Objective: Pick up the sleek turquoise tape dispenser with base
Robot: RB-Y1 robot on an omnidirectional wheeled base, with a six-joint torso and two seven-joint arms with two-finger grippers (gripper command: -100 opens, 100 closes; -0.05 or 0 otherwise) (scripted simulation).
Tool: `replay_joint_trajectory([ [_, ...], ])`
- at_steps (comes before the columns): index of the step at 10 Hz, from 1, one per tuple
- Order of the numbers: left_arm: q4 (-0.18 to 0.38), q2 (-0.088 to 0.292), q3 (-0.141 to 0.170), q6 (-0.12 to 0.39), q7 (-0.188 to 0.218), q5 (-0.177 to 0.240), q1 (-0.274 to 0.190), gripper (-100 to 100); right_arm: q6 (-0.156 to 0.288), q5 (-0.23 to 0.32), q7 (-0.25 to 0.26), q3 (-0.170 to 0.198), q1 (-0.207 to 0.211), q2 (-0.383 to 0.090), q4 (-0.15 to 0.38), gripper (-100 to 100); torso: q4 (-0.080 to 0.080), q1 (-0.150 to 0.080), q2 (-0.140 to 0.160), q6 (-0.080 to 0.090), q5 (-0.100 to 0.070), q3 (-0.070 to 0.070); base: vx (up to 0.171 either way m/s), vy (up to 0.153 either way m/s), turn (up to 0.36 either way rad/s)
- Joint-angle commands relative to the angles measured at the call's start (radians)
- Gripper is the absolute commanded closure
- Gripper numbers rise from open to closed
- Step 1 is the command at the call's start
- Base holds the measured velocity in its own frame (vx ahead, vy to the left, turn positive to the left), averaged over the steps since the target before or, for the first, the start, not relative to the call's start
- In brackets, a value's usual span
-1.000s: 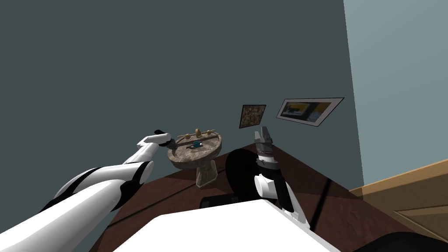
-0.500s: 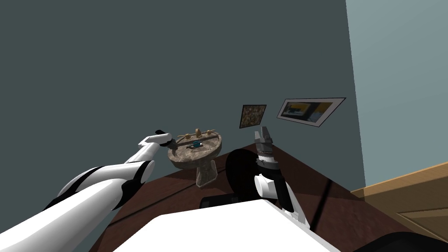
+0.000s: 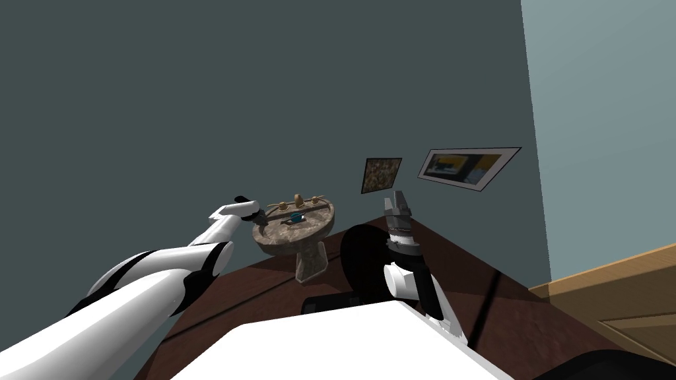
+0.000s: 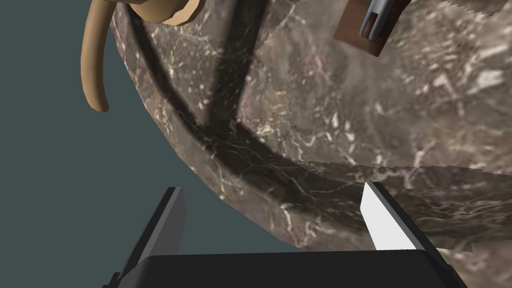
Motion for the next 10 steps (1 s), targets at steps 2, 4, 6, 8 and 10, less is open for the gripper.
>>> replay_joint_trajectory([
  [2,0.000,0.000,0.000,0.000,0.000,0.000,0.000,-100,0.000,0.000,0.000,0.000,0.000,0.000,0.000,0,0.000,0.000,0.000,0.000,0.000,0.000,0.004,-0.005,0.002],
  [4,-0.002,0.029,-0.007,-0.007,0.004,-0.012,0.002,-100,0.000,0.000,0.000,0.000,0.000,0.000,0.000,0,0.000,-0.001,0.002,-0.001,0.000,0.001,-0.030,-0.032,0.037],
  [6,-0.003,0.064,-0.014,-0.016,0.008,-0.024,0.007,-100,0.000,0.000,0.000,0.000,0.000,0.000,0.000,0,0.001,-0.003,0.003,0.000,-0.001,0.002,-0.041,-0.061,-0.024],
  [8,-0.003,0.076,-0.016,-0.019,0.010,-0.028,0.009,-100,0.000,0.000,0.000,0.000,0.000,0.000,0.000,0,0.001,-0.005,0.003,0.000,-0.001,0.002,-0.028,-0.059,-0.007],
  [10,-0.003,0.090,-0.019,-0.022,0.012,-0.031,0.011,-100,0.000,0.000,0.000,0.000,0.000,0.000,0.000,0,0.000,-0.003,0.002,0.001,-0.001,0.001,-0.011,-0.033,-0.055],
])
